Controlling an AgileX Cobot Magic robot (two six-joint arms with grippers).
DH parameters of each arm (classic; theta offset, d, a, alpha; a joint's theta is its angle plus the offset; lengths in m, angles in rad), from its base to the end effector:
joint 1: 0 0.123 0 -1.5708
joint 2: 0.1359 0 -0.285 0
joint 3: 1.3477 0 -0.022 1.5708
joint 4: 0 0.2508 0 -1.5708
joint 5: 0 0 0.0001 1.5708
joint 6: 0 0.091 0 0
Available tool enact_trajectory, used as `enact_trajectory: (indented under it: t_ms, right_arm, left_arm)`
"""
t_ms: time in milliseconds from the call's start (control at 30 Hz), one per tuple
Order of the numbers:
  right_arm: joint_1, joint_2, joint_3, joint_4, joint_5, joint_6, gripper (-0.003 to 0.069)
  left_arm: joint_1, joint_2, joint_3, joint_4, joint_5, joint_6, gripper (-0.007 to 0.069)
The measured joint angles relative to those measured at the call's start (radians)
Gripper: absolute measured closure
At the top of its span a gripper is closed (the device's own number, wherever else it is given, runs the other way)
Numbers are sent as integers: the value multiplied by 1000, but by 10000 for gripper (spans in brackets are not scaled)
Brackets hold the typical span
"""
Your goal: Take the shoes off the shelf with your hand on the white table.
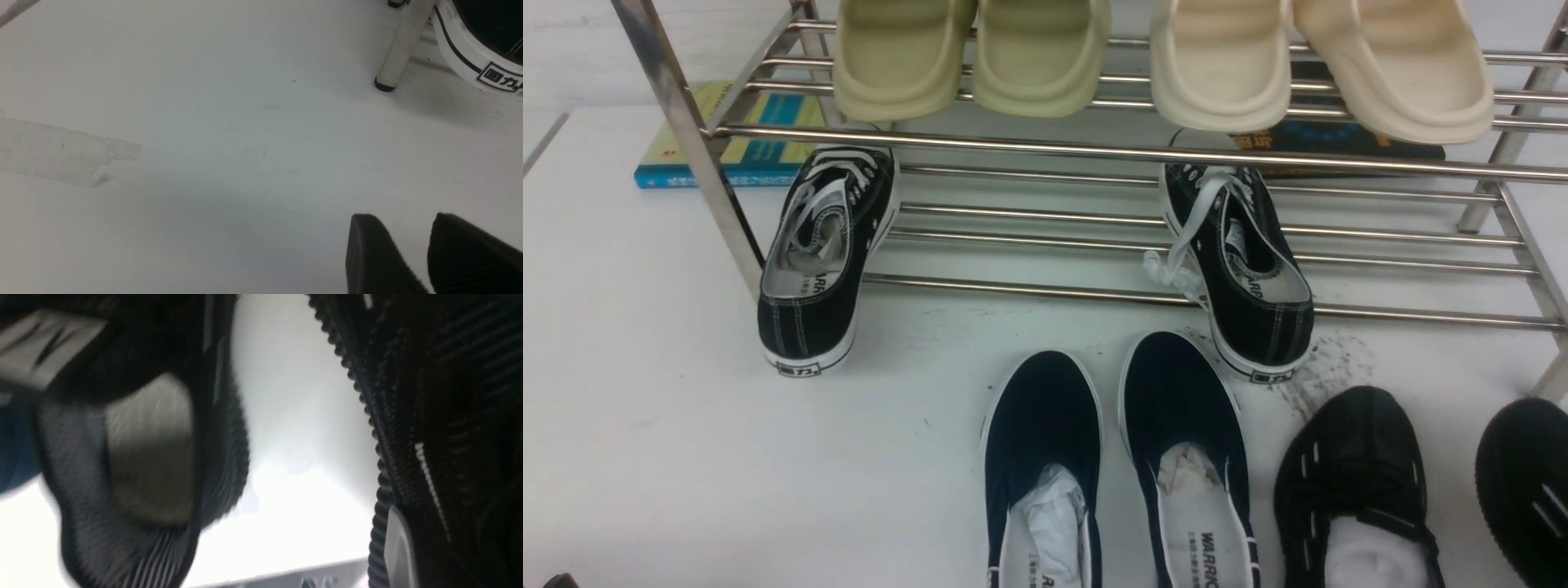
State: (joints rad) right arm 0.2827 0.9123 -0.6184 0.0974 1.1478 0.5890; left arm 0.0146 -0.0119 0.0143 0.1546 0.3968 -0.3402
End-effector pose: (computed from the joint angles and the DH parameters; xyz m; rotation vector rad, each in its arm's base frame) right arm 0.1199 0.0432 0.2515 0.4982 2.9315 0.2619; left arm 0.0517 0.0062 0.1738 -0.2394 1.8632 -0.0697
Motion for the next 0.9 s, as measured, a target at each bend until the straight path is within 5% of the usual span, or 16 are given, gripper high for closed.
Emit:
enact_trajectory:
  t_ms: [600,900]
  right_arm:
    - [-1,388,-38,-26,-305,23,597]
    - [-1,412,-114,-12,-254,-15,223]
  left_arm:
    - [0,0,0,0,0,0,383]
    - [0,0,0,0,0,0,383]
